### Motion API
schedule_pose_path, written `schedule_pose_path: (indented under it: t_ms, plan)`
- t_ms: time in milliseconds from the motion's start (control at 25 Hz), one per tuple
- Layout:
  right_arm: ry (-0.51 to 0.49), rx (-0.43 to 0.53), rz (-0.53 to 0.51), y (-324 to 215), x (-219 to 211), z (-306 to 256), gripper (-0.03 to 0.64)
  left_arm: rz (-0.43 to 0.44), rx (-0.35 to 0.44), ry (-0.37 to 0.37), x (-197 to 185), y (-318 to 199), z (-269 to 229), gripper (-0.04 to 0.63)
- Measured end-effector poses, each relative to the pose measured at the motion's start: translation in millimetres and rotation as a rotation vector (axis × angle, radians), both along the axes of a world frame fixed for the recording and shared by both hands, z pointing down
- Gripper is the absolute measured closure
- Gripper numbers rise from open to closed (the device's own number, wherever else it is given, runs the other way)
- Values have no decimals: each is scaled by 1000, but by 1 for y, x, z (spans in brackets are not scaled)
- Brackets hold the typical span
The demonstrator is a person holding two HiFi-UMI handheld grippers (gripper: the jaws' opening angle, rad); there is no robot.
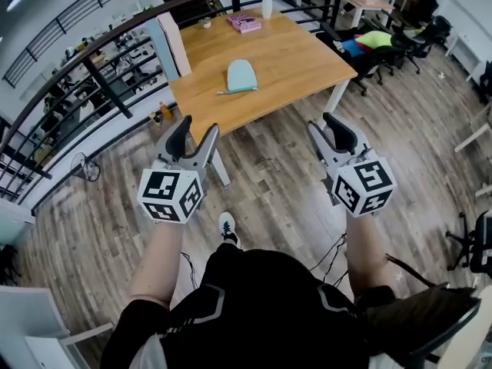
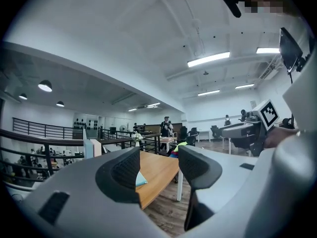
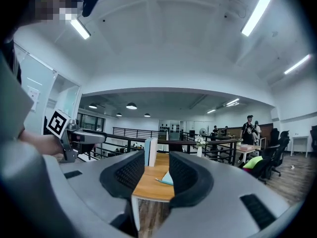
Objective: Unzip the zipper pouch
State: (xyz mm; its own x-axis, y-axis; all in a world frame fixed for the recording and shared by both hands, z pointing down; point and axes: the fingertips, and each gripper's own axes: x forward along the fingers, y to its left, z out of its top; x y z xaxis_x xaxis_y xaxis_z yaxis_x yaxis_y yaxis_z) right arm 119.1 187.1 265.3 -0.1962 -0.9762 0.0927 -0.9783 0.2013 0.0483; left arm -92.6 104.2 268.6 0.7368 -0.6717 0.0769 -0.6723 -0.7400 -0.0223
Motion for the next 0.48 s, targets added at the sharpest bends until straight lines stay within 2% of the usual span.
schedule_pose_path:
  t_ms: [200, 480]
  plan:
    - [25, -6, 15, -60, -9, -6, 451, 21, 10, 21, 0, -67, -4, 350]
    - [32, -35, 47, -134, -19, -6, 451, 63, -7, 0, -3, -146, 0, 350]
